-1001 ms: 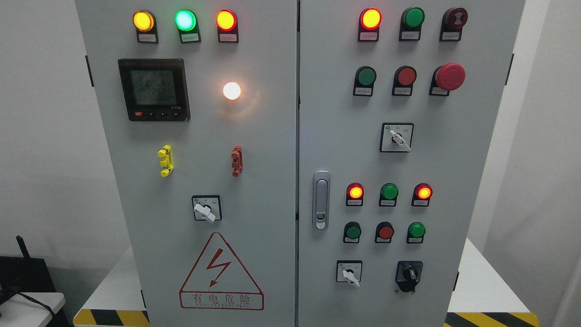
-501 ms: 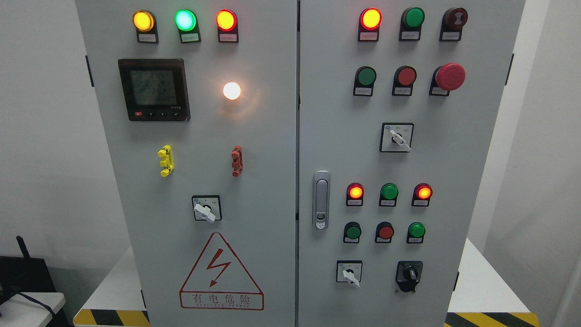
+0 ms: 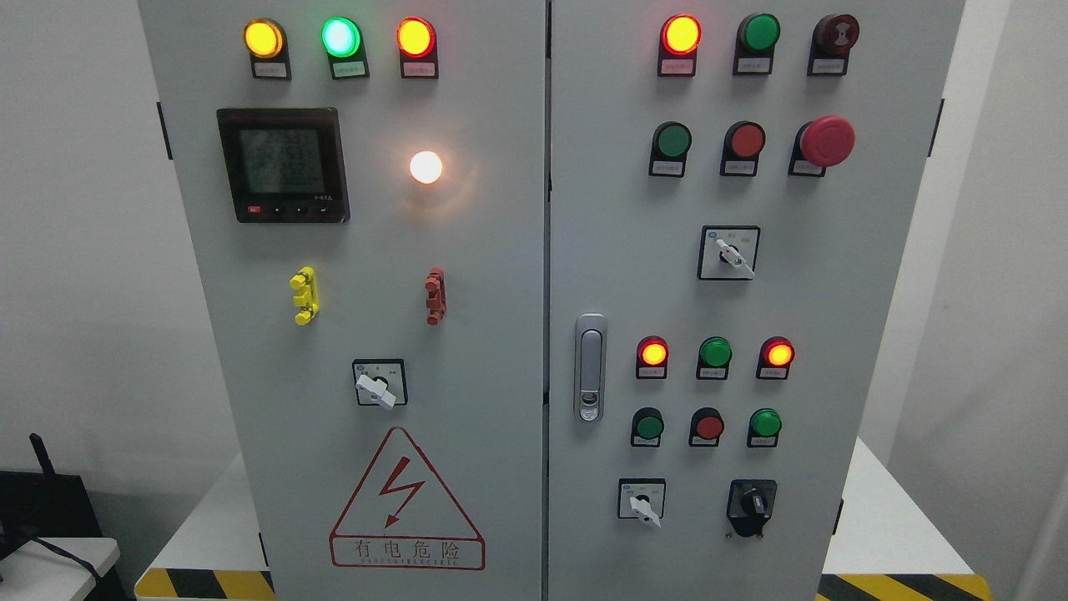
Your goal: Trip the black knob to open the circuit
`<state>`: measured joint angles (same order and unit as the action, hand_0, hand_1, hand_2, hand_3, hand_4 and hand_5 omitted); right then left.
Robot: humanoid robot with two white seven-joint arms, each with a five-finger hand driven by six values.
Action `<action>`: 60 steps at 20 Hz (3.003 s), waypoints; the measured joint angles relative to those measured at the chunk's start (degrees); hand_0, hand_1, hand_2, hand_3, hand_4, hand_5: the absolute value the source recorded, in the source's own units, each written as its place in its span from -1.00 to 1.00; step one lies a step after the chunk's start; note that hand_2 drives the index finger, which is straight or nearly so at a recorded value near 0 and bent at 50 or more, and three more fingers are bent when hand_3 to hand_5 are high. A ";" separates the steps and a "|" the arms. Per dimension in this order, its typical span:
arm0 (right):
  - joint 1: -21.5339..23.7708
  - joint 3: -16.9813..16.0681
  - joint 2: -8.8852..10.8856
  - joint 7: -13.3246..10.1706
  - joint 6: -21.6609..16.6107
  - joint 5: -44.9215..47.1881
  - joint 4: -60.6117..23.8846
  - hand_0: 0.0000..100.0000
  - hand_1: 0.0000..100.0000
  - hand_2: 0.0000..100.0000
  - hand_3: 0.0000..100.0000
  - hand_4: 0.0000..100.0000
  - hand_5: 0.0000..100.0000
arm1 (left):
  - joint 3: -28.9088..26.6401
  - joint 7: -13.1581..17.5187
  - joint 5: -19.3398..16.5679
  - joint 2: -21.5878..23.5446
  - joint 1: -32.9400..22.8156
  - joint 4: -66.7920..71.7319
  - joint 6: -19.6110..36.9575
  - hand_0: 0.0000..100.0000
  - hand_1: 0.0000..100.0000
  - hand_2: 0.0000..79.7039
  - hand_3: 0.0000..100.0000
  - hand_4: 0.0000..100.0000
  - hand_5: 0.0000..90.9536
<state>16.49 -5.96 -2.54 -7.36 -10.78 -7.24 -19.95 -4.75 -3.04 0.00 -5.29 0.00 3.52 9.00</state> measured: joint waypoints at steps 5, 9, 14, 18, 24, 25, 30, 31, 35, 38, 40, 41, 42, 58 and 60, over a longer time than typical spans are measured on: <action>5.85 0.52 -0.37 -1.22 -4.23 -0.30 -5.93 -0.69 -0.03 -1.00 -0.35 -0.31 -0.42 | 0.00 0.00 0.00 0.00 0.00 0.00 0.00 -0.76 -0.22 -1.00 -1.00 -1.00 -1.00; 11.87 1.11 -0.70 -1.29 -9.99 -0.30 -12.25 -0.58 0.00 -0.97 -0.11 -0.04 -0.07 | 0.00 0.00 0.00 0.00 0.00 0.00 0.00 -0.76 -0.22 -1.00 -1.00 -1.00 -1.00; 17.06 2.79 -0.59 -1.66 -24.62 -0.02 -18.26 -0.53 0.00 -0.75 0.00 0.13 0.20 | 0.00 0.00 0.00 0.00 0.00 0.00 0.00 -0.76 -0.22 -1.00 -1.00 -1.00 -1.00; 19.05 3.73 -0.47 -3.60 -31.90 -0.03 -22.13 -0.48 0.09 -0.58 0.16 0.31 0.48 | 0.00 0.00 0.00 -0.01 0.00 0.00 0.00 -0.76 -0.22 -1.00 -1.00 -1.00 -1.00; 22.62 4.67 0.55 -5.96 -33.93 -0.10 -29.01 -0.41 0.18 -0.47 0.28 0.47 0.70 | 0.00 0.00 0.00 -0.01 0.00 0.00 0.00 -0.76 -0.22 -1.00 -1.00 -1.00 -1.00; 23.08 4.79 0.74 -6.01 -34.00 -0.10 -30.08 -0.40 0.19 -0.46 0.30 0.49 0.73 | 0.00 0.00 0.00 -0.01 0.00 0.00 0.00 -0.76 -0.22 -1.00 -1.00 -1.00 -1.00; 24.30 5.22 1.40 -6.64 -34.20 -0.08 -34.58 -0.40 0.19 -0.44 0.34 0.55 0.78 | 0.00 0.00 0.00 0.00 0.00 0.00 0.00 -0.76 -0.22 -1.00 -1.00 -1.00 -1.00; 24.35 5.32 1.59 -7.00 -34.21 -0.07 -35.45 -0.40 0.18 -0.44 0.34 0.55 0.78 | 0.00 0.00 0.00 0.00 0.00 0.00 0.00 -0.76 -0.22 -1.00 -1.00 -1.00 -1.00; 24.58 5.50 3.41 -9.13 -34.21 0.08 -39.03 -0.38 0.14 -0.42 0.36 0.58 0.80 | 0.00 0.00 0.00 0.00 0.00 0.00 0.00 -0.76 -0.22 -1.00 -1.00 -1.00 -1.00; 24.65 5.61 4.98 -10.30 -34.21 0.16 -41.87 -0.37 0.11 -0.42 0.36 0.58 0.80 | 0.00 0.00 0.00 0.00 0.00 0.00 0.00 -0.76 -0.22 -1.00 -1.00 -1.00 -1.00; 24.90 5.66 6.05 -11.49 -34.21 0.20 -44.10 -0.38 0.11 -0.43 0.36 0.58 0.80 | 0.00 0.00 0.00 0.00 0.00 0.00 0.00 -0.76 -0.22 -1.00 -1.00 -1.00 -1.00; 25.16 5.68 6.62 -11.98 -34.22 0.22 -45.44 -0.39 0.11 -0.43 0.35 0.57 0.80 | 0.00 0.00 0.00 0.00 0.00 0.00 0.00 -0.76 -0.22 -1.00 -1.00 -1.00 -1.00; 25.49 5.71 7.18 -12.20 -34.22 0.23 -46.62 -0.40 0.12 -0.43 0.35 0.57 0.80 | 0.00 0.00 0.00 0.00 0.00 0.00 0.00 -0.76 -0.22 -1.00 -1.00 -1.00 -1.00; 25.53 5.90 13.08 -13.03 -34.23 0.42 -67.41 -0.55 0.23 -0.46 0.32 0.57 0.81 | 0.00 0.00 0.00 0.00 0.00 0.00 0.00 -0.76 -0.22 -1.00 -1.00 -1.00 -1.00; 24.16 5.91 13.26 -13.07 -34.23 0.45 -70.14 -0.55 0.23 -0.45 0.33 0.58 0.81 | 0.00 0.00 0.00 0.00 0.00 0.00 0.00 -0.76 -0.22 -1.00 -1.00 -1.00 -1.00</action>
<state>40.65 -0.05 10.73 -20.44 -45.01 -6.78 -90.09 -4.75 -3.04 0.00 -5.29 0.00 3.52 9.00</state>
